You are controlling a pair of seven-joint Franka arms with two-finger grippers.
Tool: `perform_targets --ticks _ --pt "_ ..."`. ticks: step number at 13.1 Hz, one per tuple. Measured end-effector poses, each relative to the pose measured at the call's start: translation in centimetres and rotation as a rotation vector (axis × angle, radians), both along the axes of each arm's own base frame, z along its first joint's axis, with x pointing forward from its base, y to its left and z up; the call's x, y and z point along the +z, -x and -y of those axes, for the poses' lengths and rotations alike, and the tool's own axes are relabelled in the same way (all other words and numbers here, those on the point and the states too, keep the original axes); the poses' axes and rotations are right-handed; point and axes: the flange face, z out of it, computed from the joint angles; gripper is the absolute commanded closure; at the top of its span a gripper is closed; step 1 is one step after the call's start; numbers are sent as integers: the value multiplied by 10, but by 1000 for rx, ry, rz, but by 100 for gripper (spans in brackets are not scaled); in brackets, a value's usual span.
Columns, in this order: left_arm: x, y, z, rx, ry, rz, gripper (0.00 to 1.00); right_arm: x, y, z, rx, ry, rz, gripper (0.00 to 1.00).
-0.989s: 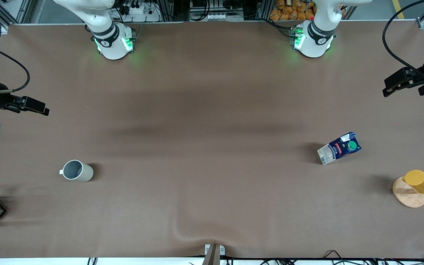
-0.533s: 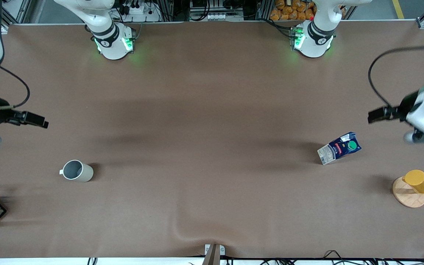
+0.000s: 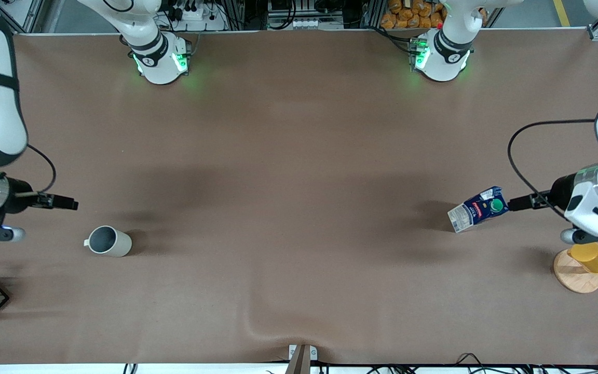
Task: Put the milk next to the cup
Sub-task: 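Reach the left gripper to the milk carton while the right gripper reaches the mug, then grasp the milk carton with the left gripper while the right gripper grasps the mug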
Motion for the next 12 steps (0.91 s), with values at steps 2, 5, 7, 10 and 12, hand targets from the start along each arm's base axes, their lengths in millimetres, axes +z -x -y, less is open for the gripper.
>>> perform_targets --ticks 2,5,7,10,12 --pt "-37 0 -1 7 -3 -9 0 -22 -14 3 2 4 17 14" --pt "-70 5 0 12 -5 -29 0 -61 -32 5 7 -1 25 25" --pt "-69 5 3 40 -8 -29 0 -80 -39 6 28 -5 36 31" --pt "-71 6 11 112 -17 -40 0 -91 -41 6 54 -9 35 35" --pt "-78 9 11 129 -20 -55 0 -100 -42 6 56 -11 33 40"
